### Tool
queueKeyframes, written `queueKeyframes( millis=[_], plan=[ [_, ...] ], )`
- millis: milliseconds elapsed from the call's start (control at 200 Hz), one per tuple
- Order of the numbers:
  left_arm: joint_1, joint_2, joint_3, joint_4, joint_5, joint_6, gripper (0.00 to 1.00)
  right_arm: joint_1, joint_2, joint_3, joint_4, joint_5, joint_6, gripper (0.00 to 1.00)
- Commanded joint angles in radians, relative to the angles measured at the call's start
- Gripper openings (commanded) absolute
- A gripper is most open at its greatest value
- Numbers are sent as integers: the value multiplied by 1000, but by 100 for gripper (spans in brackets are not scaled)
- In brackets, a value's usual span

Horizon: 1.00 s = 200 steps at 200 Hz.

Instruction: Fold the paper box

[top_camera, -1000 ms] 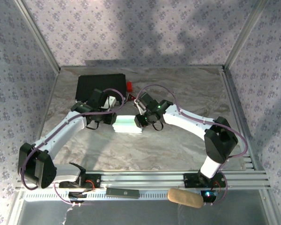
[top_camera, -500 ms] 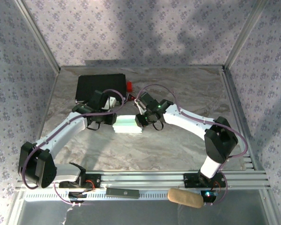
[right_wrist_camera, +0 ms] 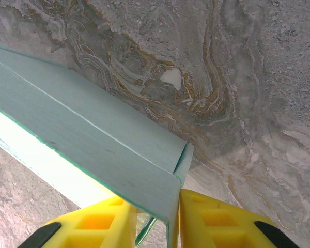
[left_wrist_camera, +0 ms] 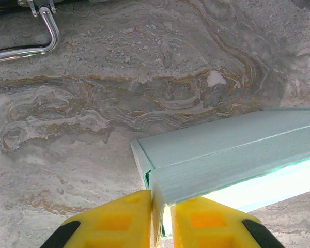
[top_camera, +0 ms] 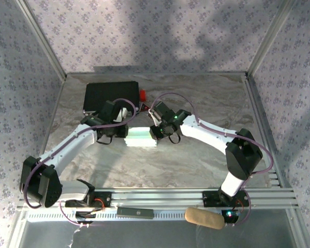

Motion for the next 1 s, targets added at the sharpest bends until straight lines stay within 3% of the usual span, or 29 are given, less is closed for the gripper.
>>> queueKeyframes(
  millis=[0,290,475,710,994],
  plan=[
    [-15,-27,3,-18,-10,-35,16,0,2,27,-30,16,5,28],
    [-21,-3,16,-56,-6,-88,14,1,5,38,-36,20,8,26],
    [-22,-7,-9,-30,-13,-126,3,4,5,38,-36,22,9,26],
    [-30,-15,-30,3,-25,-149,0,4,8,43,-35,24,14,26],
    [-53,-21,-36,4,-74,-171,0,20,-57,42,-62,71,43,46]
  ],
)
